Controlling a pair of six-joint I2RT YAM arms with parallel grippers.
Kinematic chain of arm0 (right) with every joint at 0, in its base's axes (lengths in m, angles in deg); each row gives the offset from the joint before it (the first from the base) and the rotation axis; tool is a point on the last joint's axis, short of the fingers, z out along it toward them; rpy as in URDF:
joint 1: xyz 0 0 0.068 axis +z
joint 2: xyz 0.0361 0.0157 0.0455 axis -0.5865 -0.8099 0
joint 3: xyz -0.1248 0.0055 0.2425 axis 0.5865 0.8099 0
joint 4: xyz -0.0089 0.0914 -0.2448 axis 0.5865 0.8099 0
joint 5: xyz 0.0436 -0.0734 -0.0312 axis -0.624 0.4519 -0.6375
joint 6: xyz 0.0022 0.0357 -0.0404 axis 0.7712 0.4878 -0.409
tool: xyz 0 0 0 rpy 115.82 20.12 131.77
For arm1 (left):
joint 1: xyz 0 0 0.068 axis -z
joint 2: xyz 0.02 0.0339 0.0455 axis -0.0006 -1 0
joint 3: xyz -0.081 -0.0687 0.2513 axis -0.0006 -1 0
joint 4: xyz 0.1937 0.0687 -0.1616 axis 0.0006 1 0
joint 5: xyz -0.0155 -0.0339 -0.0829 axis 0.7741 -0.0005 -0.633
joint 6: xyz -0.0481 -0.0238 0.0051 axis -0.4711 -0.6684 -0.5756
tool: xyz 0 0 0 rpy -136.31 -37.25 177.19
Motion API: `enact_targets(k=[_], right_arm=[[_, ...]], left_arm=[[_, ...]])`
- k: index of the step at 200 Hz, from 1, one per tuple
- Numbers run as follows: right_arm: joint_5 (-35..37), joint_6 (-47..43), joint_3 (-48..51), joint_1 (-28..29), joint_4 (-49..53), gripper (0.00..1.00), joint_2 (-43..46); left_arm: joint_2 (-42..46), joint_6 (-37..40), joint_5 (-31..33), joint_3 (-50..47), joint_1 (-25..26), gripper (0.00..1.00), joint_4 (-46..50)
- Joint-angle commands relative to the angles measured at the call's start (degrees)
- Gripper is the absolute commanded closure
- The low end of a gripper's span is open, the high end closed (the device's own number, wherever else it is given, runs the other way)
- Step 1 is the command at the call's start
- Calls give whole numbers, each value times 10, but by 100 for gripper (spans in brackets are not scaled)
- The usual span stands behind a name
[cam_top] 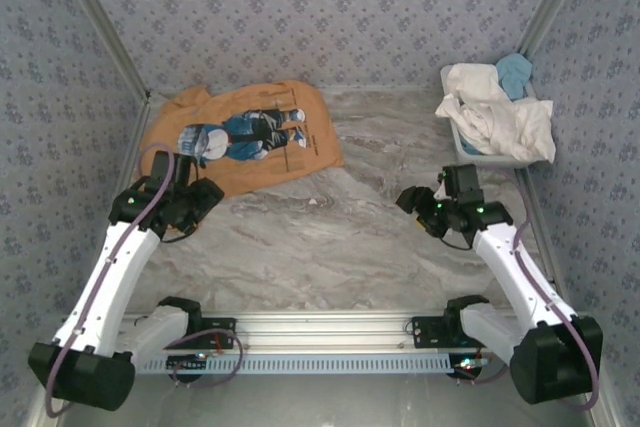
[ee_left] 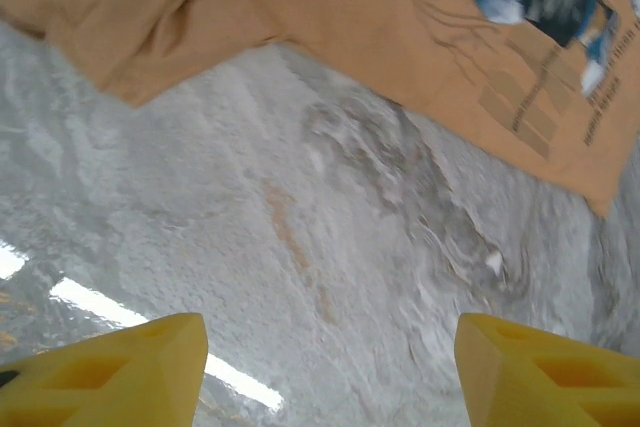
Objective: Fold and stack the t-shirts
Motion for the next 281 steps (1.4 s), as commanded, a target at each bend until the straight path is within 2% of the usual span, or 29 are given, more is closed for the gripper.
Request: enact_targets(k=[1, 26, 58, 71, 106, 144, 164, 180, 192, 213, 233, 258, 281], right_arm=[[42, 81, 40, 57, -107, 40, -39], [52, 115, 2, 108, -262, 43, -176], [56, 115, -126, 130, -339, 42, -368], [70, 117, -186, 132, -338, 43, -432], [90, 164, -328, 138, -302, 55, -571], [115, 193, -416, 148, -247, 62, -655], [118, 204, -454, 149, -214, 72, -685], [121, 201, -474, 150, -198, 84, -696], [132, 194, -481, 149, -185, 100, -693], [164, 184, -459, 145, -150, 100, -650], [187, 166, -408, 138, -103, 100, -572], [187, 125, -309, 133, -44, 100, -454], [174, 84, -214, 134, 42, 100, -348]], left_arm=[[-23, 20, -65, -26, -59, 41, -43], [-98, 43, -56, 9, -81, 47, -57], [-146, 37, -66, 10, -125, 48, -94], [-165, 37, -69, 14, -144, 48, -99], [-193, 43, -79, 9, -182, 49, -116], [-197, 61, -65, -4, -209, 52, -112], [-198, 77, -46, -12, -215, 51, -106], [-199, 86, -39, -23, -221, 52, -106], [-200, 94, -33, -30, -224, 52, -105], [-199, 109, -24, -34, -228, 52, -99], [-193, 115, -21, -39, -228, 53, -95], [-180, 114, -35, -57, -224, 54, -97], [-163, 109, -44, -72, -200, 53, -88]])
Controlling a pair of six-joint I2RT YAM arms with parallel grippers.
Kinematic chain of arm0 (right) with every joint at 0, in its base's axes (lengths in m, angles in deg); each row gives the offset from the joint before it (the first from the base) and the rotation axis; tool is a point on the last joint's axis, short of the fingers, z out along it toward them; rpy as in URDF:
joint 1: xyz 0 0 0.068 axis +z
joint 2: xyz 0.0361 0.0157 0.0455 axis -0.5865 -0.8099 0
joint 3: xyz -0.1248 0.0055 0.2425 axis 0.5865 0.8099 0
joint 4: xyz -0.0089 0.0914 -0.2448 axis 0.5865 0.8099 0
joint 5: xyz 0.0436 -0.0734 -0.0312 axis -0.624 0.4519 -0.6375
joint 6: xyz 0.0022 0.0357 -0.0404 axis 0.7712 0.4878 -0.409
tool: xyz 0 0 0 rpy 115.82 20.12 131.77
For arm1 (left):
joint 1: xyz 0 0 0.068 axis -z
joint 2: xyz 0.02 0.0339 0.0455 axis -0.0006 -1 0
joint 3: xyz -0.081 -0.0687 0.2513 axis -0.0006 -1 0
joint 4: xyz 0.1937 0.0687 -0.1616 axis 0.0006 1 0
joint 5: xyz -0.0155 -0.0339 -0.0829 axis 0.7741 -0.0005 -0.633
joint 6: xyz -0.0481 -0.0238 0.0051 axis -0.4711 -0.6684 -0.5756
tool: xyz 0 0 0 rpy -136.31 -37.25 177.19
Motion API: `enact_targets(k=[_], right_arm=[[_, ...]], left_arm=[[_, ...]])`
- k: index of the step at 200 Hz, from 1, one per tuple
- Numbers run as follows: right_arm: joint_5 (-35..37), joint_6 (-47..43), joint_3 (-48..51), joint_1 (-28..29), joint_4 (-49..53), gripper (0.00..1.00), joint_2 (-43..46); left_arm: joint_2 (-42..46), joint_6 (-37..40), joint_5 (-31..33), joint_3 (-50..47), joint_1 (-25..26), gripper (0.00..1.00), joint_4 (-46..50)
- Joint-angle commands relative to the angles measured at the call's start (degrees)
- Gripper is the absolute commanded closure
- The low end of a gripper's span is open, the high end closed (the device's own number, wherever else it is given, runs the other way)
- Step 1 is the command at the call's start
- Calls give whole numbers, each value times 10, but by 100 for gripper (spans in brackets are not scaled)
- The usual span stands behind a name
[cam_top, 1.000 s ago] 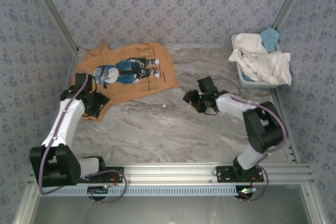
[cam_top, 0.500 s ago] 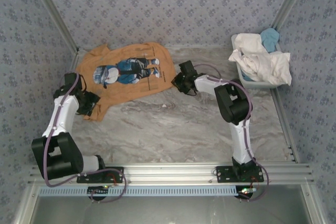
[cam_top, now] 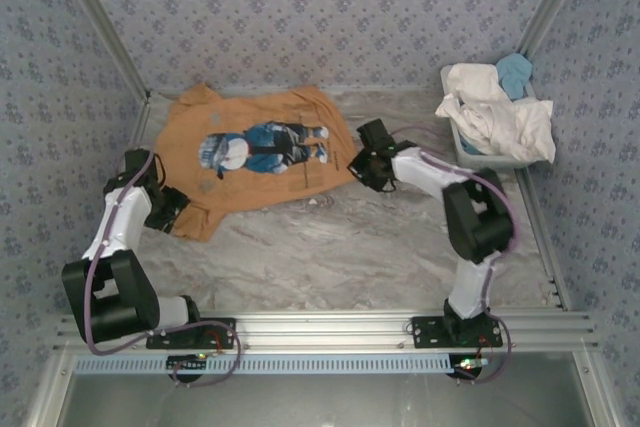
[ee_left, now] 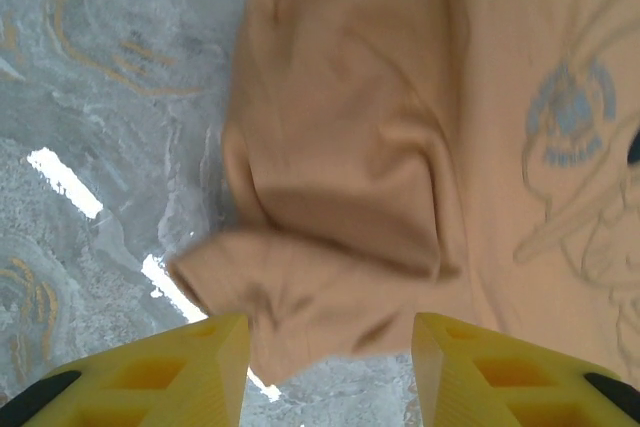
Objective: Fold and stack the t-shirts
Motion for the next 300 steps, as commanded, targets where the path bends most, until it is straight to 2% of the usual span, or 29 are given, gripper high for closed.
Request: enact_targets(k=[1, 31, 47, 68, 88, 115, 130, 152, 172, 184, 210, 232, 264, 286, 300], right_arm=[[11, -58, 75, -3, 133, 100, 98], [-45, -99, 182, -13, 201, 100, 193], [-45, -122, 205, -27, 225, 100, 216], [-12, -144, 211, -50, 240, 86, 241], [-4, -168, 204, -78, 237, 77, 241], [-14, -193, 189, -92, 234, 58, 229], [-20, -195, 185, -96, 236, 54, 227], [-29, -200, 183, -98, 211, 49, 226], [-38, -219, 170, -98, 181, 49, 208], [-42, -220, 163, -100, 182, 49, 192], [-17, -240, 160, -121, 191, 52, 161], [-21, -250, 185, -132, 194, 52, 165], [-55, -255, 230, -133, 165, 54, 171], [-59, -258, 236, -130, 141, 61, 151], [-58, -256, 238, -129, 139, 70, 139]], left_arm=[[29, 7, -13, -19, 22, 53, 18], [56, -19, -14, -45, 94, 50, 44], [66, -30, 2, -59, 112, 50, 84], [78, -23, 7, -87, 111, 48, 112], [75, -2, 39, -90, 109, 40, 130], [72, 23, 12, -88, 90, 37, 70], [59, 25, -16, -90, 91, 42, 49], [46, 23, -39, -108, 100, 43, 36], [38, 16, -57, -128, 104, 45, -8], [16, 13, -66, -130, 106, 51, -36], [-35, 21, -48, -118, 108, 75, -50], [-34, 24, -9, -110, 107, 100, -30], [-10, 32, 22, -108, 101, 100, -7], [-6, 36, 20, -105, 101, 100, -1], [-8, 37, 18, -104, 101, 100, 0]])
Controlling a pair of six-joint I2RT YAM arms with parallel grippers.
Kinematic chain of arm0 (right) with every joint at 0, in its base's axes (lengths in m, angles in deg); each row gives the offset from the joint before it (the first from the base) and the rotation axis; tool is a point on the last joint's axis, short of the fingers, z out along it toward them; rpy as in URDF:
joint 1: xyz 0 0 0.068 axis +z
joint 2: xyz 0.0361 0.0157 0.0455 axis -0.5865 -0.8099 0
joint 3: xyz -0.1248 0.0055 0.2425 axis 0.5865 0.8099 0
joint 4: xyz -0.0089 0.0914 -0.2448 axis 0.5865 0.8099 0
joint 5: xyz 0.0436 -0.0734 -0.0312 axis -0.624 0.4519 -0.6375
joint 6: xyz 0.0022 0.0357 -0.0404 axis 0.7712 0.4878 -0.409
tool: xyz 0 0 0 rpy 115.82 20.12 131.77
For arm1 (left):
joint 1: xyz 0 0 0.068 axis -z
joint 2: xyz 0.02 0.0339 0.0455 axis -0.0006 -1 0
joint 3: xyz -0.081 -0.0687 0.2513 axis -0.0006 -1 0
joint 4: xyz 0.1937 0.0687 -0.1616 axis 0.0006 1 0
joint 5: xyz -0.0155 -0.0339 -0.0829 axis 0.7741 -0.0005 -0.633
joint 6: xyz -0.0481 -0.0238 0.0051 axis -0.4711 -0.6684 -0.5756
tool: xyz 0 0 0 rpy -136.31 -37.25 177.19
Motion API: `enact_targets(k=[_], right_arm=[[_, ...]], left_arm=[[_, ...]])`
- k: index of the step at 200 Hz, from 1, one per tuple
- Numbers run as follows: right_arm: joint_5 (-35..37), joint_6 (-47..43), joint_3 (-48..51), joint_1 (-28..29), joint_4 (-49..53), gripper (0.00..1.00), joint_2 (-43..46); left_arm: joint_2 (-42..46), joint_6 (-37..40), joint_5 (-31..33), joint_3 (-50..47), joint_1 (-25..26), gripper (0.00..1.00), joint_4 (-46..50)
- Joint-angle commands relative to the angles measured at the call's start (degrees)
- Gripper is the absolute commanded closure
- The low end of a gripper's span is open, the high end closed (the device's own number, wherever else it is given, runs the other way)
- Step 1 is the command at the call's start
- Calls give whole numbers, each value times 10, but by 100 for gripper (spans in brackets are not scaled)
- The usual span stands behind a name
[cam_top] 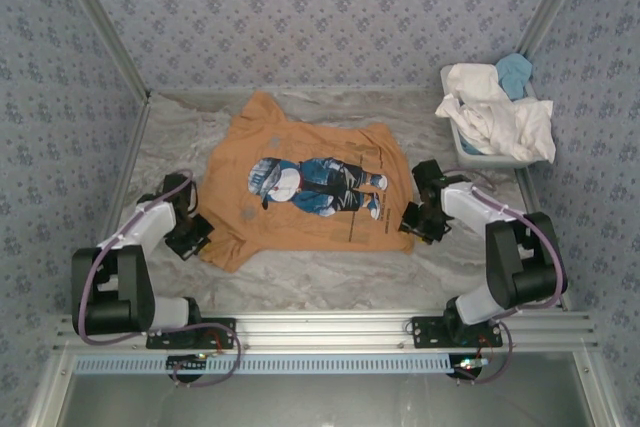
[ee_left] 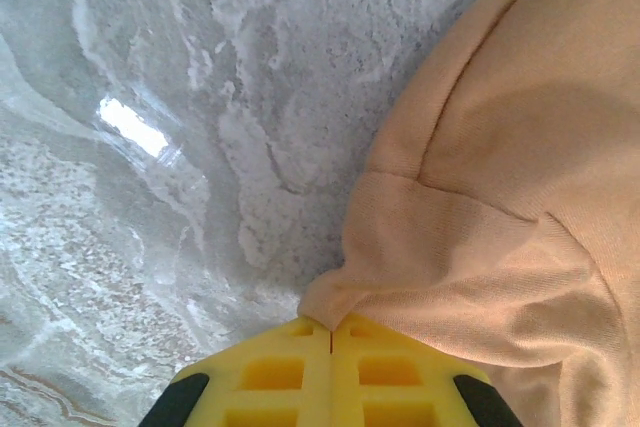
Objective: Fold and stack the t-shirts
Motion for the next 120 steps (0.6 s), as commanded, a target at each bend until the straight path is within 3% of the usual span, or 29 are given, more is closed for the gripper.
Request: enact_targets(k=[1, 20, 56, 120], right_arm=[[-10, -5, 6, 2, -18, 71, -19], [1, -6, 7, 1, -15, 77, -27], [25, -7, -3, 0, 0, 100, -6], [47, -7, -43, 6, 65, 100, 56]], left_arm=[[8, 11, 14, 18, -2, 100, 24], [8, 11, 13, 21, -2, 100, 26], [13, 13, 14, 27, -2, 100, 31], [21, 14, 14, 29, -2, 100, 31]])
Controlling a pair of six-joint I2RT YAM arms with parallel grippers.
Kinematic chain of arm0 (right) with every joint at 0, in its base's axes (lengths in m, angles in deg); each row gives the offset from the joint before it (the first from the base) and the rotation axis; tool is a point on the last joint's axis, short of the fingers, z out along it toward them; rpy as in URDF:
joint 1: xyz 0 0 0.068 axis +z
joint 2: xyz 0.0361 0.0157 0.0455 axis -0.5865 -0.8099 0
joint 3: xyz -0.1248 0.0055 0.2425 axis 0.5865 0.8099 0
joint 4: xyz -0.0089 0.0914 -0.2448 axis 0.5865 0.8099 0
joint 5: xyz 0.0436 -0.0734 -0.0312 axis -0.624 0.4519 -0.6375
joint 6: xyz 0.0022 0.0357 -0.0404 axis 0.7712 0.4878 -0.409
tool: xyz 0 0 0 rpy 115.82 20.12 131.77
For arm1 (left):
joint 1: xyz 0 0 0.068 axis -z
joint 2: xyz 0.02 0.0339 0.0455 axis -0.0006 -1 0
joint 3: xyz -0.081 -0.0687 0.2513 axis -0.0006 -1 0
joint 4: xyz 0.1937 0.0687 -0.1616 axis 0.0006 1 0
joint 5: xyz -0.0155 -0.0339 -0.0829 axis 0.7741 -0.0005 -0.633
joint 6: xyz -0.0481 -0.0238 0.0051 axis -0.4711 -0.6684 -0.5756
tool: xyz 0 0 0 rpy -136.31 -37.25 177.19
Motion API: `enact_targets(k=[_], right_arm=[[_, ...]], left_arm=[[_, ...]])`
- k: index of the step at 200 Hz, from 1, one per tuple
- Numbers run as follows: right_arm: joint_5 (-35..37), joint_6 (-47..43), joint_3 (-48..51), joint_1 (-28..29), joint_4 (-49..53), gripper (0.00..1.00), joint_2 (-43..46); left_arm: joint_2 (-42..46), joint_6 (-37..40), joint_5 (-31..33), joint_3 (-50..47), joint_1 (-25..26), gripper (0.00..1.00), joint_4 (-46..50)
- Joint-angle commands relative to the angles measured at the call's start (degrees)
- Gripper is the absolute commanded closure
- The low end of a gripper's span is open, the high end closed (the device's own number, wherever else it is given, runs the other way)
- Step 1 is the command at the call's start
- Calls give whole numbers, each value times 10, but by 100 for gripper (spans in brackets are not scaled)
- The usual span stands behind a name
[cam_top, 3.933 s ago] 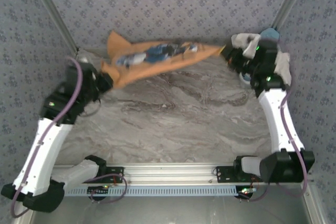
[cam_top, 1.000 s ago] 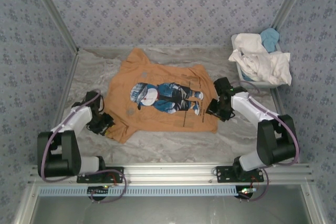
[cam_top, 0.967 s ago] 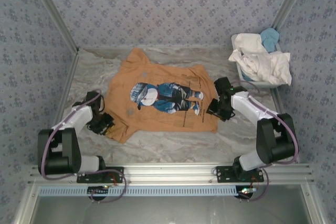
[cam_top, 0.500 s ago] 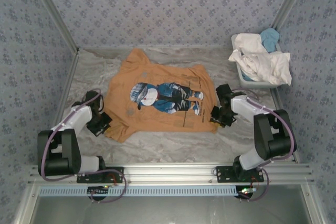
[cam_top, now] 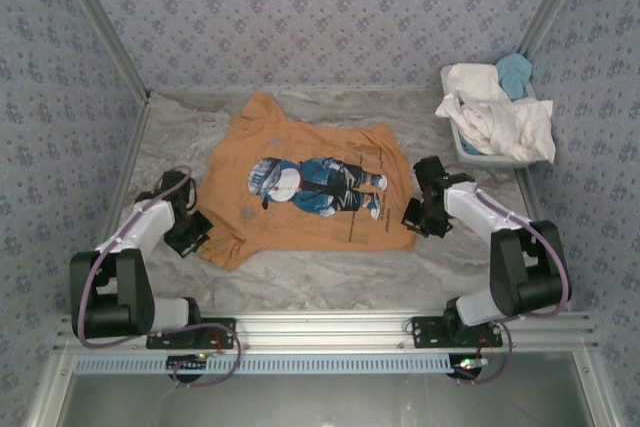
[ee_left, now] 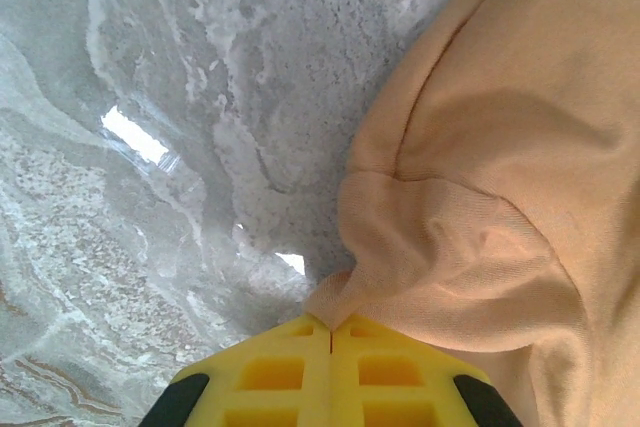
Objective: Fold and stack the t-shirts
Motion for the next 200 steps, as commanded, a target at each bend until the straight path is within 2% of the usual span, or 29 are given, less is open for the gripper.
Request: enact_targets(k=[1, 91, 155, 200], right_arm=[[13, 0, -24, 4, 42, 100, 18], [-1, -28, -126, 4, 83, 100, -60], [7, -54, -187, -2, 48, 100, -174], [-7, -62, -193, -14, 25, 98, -216]], left_arm=[[11, 9, 12, 13, -2, 100, 18], [24, 11, 31, 46, -2, 100, 35], [15, 16, 45, 64, -2, 100, 37], [13, 14, 40, 61, -2, 100, 33]])
